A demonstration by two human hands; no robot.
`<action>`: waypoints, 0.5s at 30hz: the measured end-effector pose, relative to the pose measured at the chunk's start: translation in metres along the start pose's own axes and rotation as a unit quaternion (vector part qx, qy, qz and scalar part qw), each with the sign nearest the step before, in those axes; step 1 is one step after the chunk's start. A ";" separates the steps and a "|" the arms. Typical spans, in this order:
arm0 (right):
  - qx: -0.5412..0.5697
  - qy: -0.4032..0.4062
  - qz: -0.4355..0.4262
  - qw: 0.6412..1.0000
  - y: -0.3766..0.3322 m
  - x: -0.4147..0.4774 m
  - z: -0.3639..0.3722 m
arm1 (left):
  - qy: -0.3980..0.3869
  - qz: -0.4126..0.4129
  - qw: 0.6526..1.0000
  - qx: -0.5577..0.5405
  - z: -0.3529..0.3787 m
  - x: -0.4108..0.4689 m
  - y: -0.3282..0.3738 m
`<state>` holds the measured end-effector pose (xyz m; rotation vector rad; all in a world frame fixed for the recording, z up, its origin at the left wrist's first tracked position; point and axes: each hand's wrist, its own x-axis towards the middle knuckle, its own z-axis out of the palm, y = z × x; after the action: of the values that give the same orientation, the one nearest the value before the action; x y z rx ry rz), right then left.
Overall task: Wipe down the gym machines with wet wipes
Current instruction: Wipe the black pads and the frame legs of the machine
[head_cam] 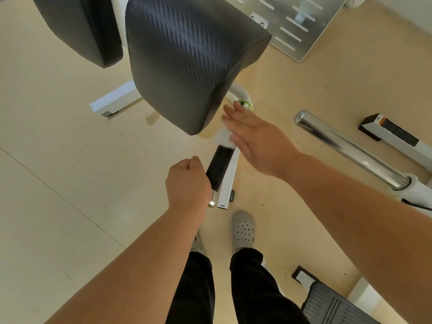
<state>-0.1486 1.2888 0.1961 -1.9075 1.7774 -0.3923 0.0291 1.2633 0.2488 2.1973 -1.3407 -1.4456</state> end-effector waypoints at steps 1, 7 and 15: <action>0.005 0.010 0.023 1.000 0.000 0.005 -0.001 | 0.001 0.003 1.000 0.000 0.000 -0.001 0.000; 0.059 0.104 -0.013 0.993 -0.037 -0.012 0.012 | 0.034 0.028 0.999 -0.010 0.001 0.000 0.000; 0.053 0.076 -0.205 0.974 -0.042 -0.037 0.023 | 0.099 0.048 0.991 -0.077 0.004 0.001 -0.006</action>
<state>-0.1046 1.3296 0.2041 -2.2131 1.4062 -0.7824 0.0298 1.2676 0.2425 2.0853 -1.2096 -1.2161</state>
